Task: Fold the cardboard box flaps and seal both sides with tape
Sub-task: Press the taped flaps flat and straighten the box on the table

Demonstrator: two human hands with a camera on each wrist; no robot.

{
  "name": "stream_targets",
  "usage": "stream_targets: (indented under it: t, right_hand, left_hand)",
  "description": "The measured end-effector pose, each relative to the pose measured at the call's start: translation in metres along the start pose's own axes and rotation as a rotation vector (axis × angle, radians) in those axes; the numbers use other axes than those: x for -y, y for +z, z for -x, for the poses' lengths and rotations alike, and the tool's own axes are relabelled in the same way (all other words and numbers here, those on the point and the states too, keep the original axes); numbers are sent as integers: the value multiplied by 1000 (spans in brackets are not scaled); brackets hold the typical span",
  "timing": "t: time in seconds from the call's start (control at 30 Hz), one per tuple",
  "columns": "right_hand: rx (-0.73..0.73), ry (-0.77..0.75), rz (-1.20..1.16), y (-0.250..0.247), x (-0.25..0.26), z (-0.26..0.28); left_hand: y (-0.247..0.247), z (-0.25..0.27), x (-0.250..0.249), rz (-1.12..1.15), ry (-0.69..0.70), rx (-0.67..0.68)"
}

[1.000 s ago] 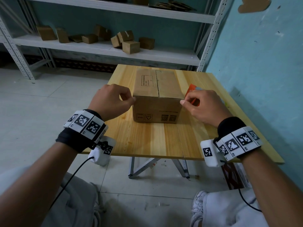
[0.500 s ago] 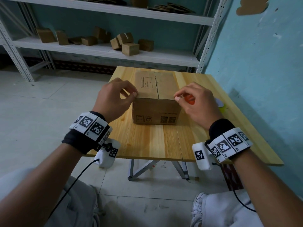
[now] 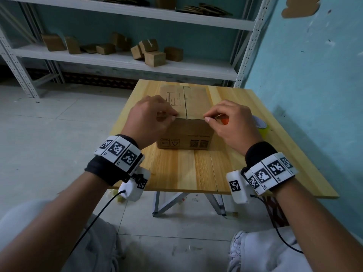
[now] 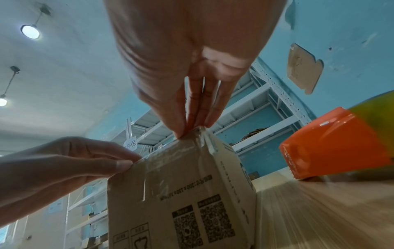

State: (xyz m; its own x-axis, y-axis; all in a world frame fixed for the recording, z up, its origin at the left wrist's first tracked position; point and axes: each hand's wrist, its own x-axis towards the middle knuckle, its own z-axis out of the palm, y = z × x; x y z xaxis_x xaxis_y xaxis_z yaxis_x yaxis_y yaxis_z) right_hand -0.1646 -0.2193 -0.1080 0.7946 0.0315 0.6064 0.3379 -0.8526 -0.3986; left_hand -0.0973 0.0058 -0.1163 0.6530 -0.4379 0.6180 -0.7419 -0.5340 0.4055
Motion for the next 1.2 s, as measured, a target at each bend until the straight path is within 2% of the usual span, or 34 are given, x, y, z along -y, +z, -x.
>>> stream_targets:
  t: [0.17, 0.37, 0.63, 1.0, 1.13, 1.2]
  right_hand:
    - [1, 81, -90, -6, -6, 4]
    - [-23, 104, -136, -3, -7, 5]
    - [-76, 152, -86, -6, -6, 7]
    - [-112, 237, -119, -2, -7, 9]
    - [-71, 228, -124, -8, -10, 7]
    - [-37, 248, -177, -14, -14, 4]
  left_hand:
    - [-7, 1, 5, 55, -23, -6]
    - [-7, 4, 8, 54, -36, 5]
    - [-10, 6, 9, 138, -150, -44]
    - [-12, 6, 5, 153, -273, -22]
    - [-18, 2, 4, 161, -332, -6]
    - [-22, 1, 6, 255, -352, 6]
